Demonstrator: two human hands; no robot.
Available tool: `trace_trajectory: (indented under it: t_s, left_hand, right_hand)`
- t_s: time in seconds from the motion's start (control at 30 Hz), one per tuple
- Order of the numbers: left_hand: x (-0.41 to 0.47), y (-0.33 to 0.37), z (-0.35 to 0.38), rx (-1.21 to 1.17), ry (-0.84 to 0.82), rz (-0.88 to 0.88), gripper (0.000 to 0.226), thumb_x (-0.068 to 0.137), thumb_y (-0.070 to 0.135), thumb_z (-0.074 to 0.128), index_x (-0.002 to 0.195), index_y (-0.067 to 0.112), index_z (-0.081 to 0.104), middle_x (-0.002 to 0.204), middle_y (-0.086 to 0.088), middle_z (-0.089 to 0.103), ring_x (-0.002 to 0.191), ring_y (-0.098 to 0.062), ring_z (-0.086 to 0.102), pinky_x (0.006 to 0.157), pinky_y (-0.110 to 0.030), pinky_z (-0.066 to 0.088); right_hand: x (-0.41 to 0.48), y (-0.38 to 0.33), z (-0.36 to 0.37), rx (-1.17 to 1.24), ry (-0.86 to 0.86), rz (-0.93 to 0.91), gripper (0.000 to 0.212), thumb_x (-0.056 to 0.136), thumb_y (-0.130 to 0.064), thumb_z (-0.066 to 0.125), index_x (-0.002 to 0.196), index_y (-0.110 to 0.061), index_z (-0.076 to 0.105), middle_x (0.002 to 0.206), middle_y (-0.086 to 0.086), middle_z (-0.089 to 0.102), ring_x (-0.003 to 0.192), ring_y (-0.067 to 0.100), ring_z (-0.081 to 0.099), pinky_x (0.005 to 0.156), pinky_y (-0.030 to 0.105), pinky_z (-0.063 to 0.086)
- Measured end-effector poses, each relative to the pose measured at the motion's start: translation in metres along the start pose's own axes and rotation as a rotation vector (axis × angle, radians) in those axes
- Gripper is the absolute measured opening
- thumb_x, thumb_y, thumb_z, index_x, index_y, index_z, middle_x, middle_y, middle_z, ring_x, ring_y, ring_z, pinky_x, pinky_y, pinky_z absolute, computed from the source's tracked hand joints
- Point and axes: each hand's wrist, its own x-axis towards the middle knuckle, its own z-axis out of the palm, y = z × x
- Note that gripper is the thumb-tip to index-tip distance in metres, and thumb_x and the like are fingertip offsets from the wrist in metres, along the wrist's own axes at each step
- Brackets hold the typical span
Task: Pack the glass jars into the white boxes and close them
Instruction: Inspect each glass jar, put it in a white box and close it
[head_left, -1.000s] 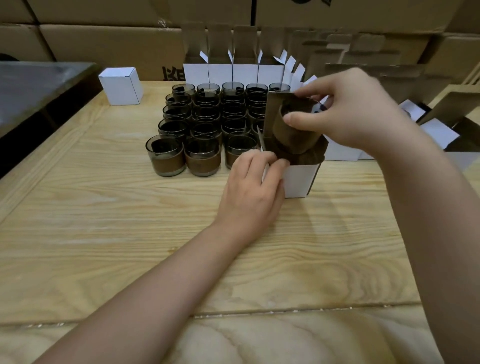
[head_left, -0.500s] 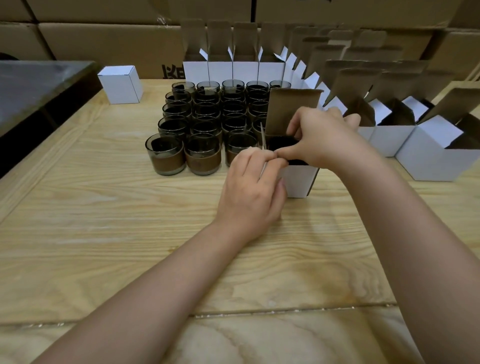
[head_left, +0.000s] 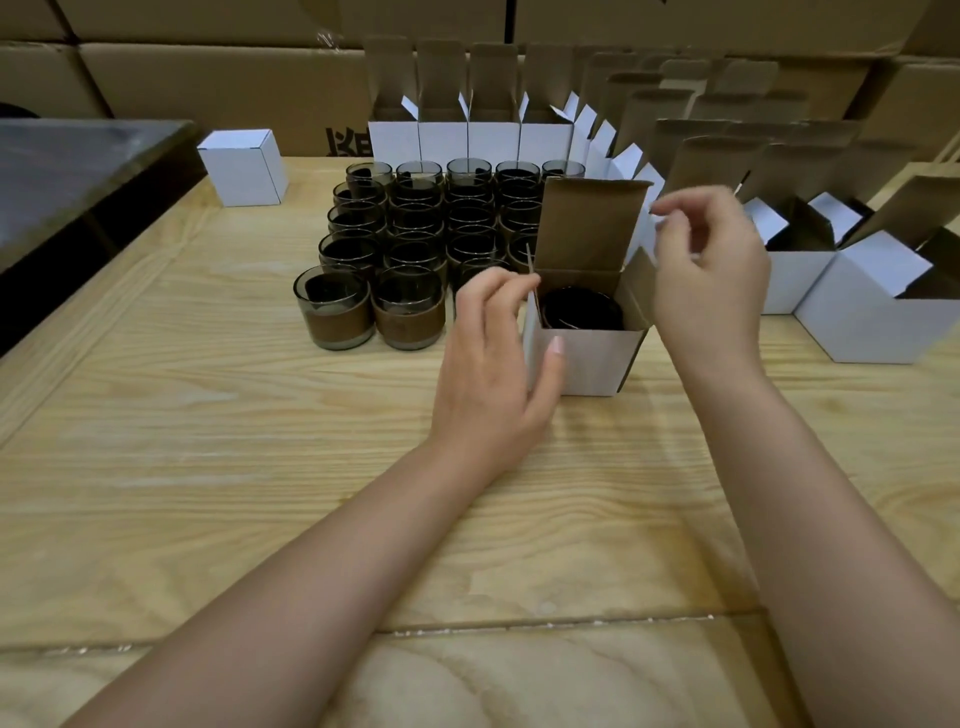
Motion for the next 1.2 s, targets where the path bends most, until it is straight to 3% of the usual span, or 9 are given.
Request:
trace_trajectory:
  t_s: [0.2, 0.37, 0.5, 0.67, 0.77, 0.83, 0.9, 1.07, 1.2]
  left_hand:
    - [0.004, -0.009, 0.001, -0.060, -0.190, -0.094, 0.051, 0.098, 0.033, 0.038, 0.142, 0.007, 0.042, 0.145, -0.006, 0.044, 0.135, -0.018, 0.039, 0.111, -0.042, 0.032]
    - [0.004, -0.013, 0.003, -0.083, -0.211, -0.127, 0.043, 0.096, 0.032, 0.043, 0.133, 0.014, 0.054, 0.146, 0.000, 0.045, 0.136, -0.014, 0.040, 0.109, -0.044, 0.034]
    - [0.005, -0.014, 0.004, -0.049, -0.205, -0.134, 0.040, 0.092, 0.033, 0.048, 0.128, 0.017, 0.058, 0.145, 0.005, 0.046, 0.133, -0.013, 0.044, 0.106, -0.045, 0.037]
    - [0.004, -0.015, 0.003, -0.107, -0.209, -0.141, 0.040, 0.094, 0.031, 0.049, 0.130, 0.017, 0.057, 0.146, 0.004, 0.045, 0.133, -0.012, 0.043, 0.108, -0.043, 0.036]
    - [0.005, -0.016, 0.003, -0.111, -0.220, -0.135, 0.040, 0.094, 0.031, 0.049, 0.131, 0.017, 0.056, 0.147, 0.005, 0.044, 0.133, -0.011, 0.043, 0.109, -0.039, 0.036]
    - [0.005, -0.016, 0.002, -0.113, -0.217, -0.126, 0.039, 0.095, 0.030, 0.050, 0.132, 0.017, 0.056, 0.146, 0.004, 0.045, 0.132, -0.011, 0.043, 0.109, -0.036, 0.035]
    - [0.005, -0.017, 0.002, -0.118, -0.214, -0.117, 0.038, 0.096, 0.025, 0.052, 0.133, 0.017, 0.055, 0.146, 0.004, 0.045, 0.133, -0.012, 0.042, 0.110, -0.034, 0.034]
    - [0.005, -0.018, 0.002, -0.227, -0.183, -0.185, 0.044, 0.096, 0.018, 0.055, 0.139, 0.017, 0.048, 0.142, 0.007, 0.048, 0.125, -0.006, 0.049, 0.096, -0.010, 0.038]
    - [0.004, -0.020, 0.002, -0.322, -0.116, -0.242, 0.047, 0.092, 0.015, 0.061, 0.138, 0.018, 0.050, 0.125, 0.017, 0.053, 0.108, -0.005, 0.061, 0.081, -0.010, 0.049]
  right_hand:
    - [-0.015, 0.028, 0.006, 0.509, -0.204, 0.446, 0.033, 0.099, -0.026, 0.049, 0.132, -0.028, 0.050, 0.121, -0.009, 0.061, 0.108, 0.000, 0.058, 0.084, 0.017, 0.048]
    - [-0.023, 0.035, 0.016, 0.489, -0.425, 0.290, 0.048, 0.095, -0.001, 0.047, 0.140, -0.019, 0.045, 0.133, -0.006, 0.057, 0.124, 0.007, 0.051, 0.106, 0.029, 0.041]
    - [-0.023, 0.035, 0.017, 0.552, -0.410, 0.285, 0.057, 0.093, 0.002, 0.046, 0.140, -0.030, 0.040, 0.135, -0.003, 0.055, 0.125, 0.010, 0.051, 0.100, 0.026, 0.043]
    - [-0.024, 0.036, 0.014, 0.642, -0.392, 0.303, 0.048, 0.092, -0.006, 0.055, 0.124, -0.040, 0.043, 0.127, 0.009, 0.059, 0.122, 0.027, 0.054, 0.106, 0.049, 0.042]
    - [-0.027, 0.034, 0.012, 0.693, -0.375, 0.342, 0.033, 0.086, -0.036, 0.066, 0.114, -0.033, 0.050, 0.111, -0.002, 0.066, 0.116, 0.026, 0.058, 0.105, 0.057, 0.040]
    - [-0.027, 0.031, 0.010, 0.742, -0.388, 0.371, 0.057, 0.067, -0.065, 0.073, 0.106, -0.030, 0.052, 0.110, 0.000, 0.065, 0.115, 0.026, 0.057, 0.102, 0.056, 0.044]
    - [-0.026, 0.030, 0.008, 0.761, -0.385, 0.368, 0.069, 0.056, -0.074, 0.073, 0.101, -0.026, 0.053, 0.110, 0.007, 0.060, 0.108, 0.023, 0.058, 0.091, 0.046, 0.049]
    - [-0.026, 0.039, 0.008, 0.664, -0.442, 0.214, 0.011, 0.089, -0.020, 0.064, 0.097, -0.023, 0.057, 0.092, -0.013, 0.065, 0.086, 0.001, 0.059, 0.071, 0.020, 0.049]
    - [-0.025, 0.041, 0.006, 0.546, -0.463, 0.111, 0.006, 0.091, -0.021, 0.060, 0.096, -0.024, 0.059, 0.103, -0.012, 0.062, 0.090, -0.004, 0.059, 0.076, 0.019, 0.048]
